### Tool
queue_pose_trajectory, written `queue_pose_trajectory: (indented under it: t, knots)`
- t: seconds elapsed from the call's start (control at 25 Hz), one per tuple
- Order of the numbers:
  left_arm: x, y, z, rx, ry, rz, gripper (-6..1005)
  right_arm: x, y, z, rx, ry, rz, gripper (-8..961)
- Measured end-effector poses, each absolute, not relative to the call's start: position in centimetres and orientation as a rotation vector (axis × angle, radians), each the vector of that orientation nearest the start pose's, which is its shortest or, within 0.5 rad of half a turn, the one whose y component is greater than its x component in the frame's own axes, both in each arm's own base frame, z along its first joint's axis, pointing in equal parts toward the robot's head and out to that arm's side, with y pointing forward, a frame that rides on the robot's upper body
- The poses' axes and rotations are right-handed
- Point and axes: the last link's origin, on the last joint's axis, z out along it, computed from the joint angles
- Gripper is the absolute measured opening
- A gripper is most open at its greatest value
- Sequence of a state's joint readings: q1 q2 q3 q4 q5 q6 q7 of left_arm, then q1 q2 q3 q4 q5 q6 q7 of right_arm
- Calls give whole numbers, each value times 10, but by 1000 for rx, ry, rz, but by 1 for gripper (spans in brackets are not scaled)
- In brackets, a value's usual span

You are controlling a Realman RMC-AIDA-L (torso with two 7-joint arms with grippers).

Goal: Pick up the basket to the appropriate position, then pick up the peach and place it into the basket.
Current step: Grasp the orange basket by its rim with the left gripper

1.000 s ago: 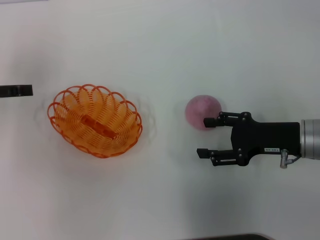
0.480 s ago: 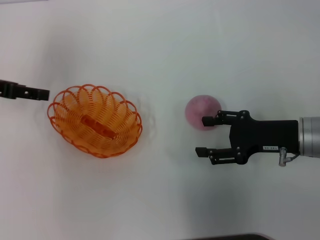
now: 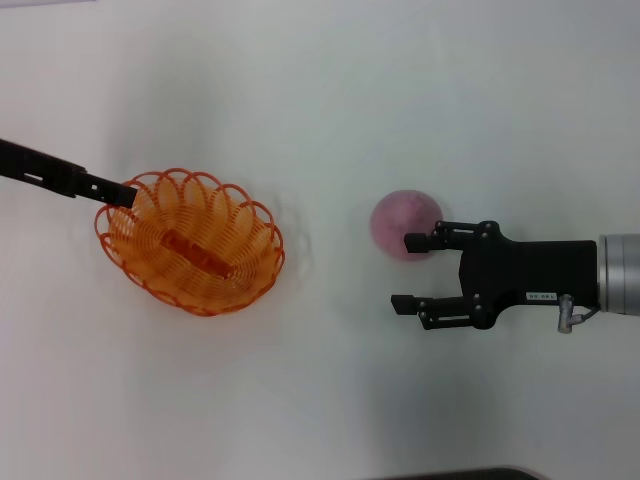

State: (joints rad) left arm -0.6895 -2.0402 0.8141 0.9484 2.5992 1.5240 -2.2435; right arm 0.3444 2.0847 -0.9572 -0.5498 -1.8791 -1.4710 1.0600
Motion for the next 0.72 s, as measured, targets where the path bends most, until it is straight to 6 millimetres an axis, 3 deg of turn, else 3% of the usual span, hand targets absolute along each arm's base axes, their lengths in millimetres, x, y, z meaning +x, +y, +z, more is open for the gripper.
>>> queue_pose_trajectory:
  t: [0.72]
  knots:
    - [-250,377,0,-2522,-1098,392,839,306,264,-48,-2823,460,574,830]
